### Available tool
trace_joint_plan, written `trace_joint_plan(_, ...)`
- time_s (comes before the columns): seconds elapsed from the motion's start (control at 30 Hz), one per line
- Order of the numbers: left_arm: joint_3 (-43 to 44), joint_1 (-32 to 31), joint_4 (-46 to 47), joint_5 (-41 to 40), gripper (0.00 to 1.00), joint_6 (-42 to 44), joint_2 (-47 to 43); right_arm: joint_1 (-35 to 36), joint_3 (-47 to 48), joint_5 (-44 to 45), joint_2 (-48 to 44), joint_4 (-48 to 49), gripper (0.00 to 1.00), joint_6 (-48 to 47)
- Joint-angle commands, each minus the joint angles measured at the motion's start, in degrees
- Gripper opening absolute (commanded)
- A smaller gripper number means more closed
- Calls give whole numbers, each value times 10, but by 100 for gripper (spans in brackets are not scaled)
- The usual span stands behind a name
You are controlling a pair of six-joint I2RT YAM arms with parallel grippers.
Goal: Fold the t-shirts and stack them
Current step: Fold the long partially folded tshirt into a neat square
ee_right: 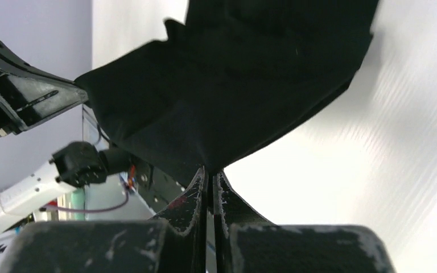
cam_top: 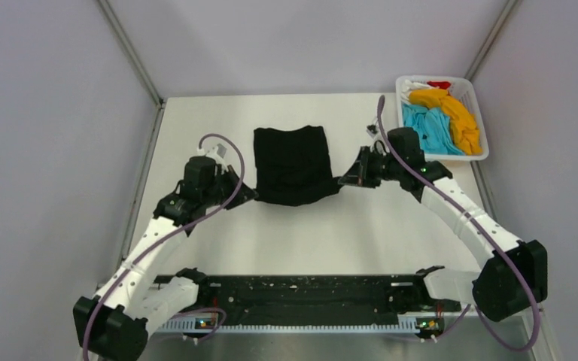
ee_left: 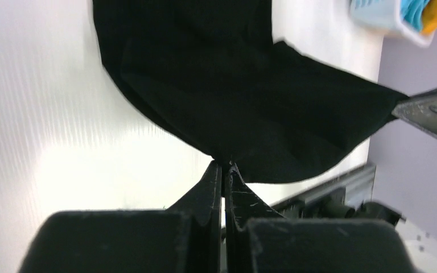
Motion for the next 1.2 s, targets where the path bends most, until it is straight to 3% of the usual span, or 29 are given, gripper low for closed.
trace_joint_plan(0.0,81,7,68,-67,0,16,66,-20,73,29,39,67,0,-1)
trace_joint_plan(0.43,289,94,106,-93,0,53,309,-67,337,-25,293,64,0,4)
trace_joint_plan(0.9,505,151,110,-17,0,74,588,-109,537,-66,543,64,0,42)
trace_joint_plan(1.1,574,162,123,23,0,64,690,-122,670,-67,667,46,0,45)
trace_joint_plan(1.13,589,164,127,41,2,59,707,-123,689,-71,685,46,0,43)
trace_joint_plan(1.17,602,164,132,52,11,53,724,-124,707,-73,703,46,6,43)
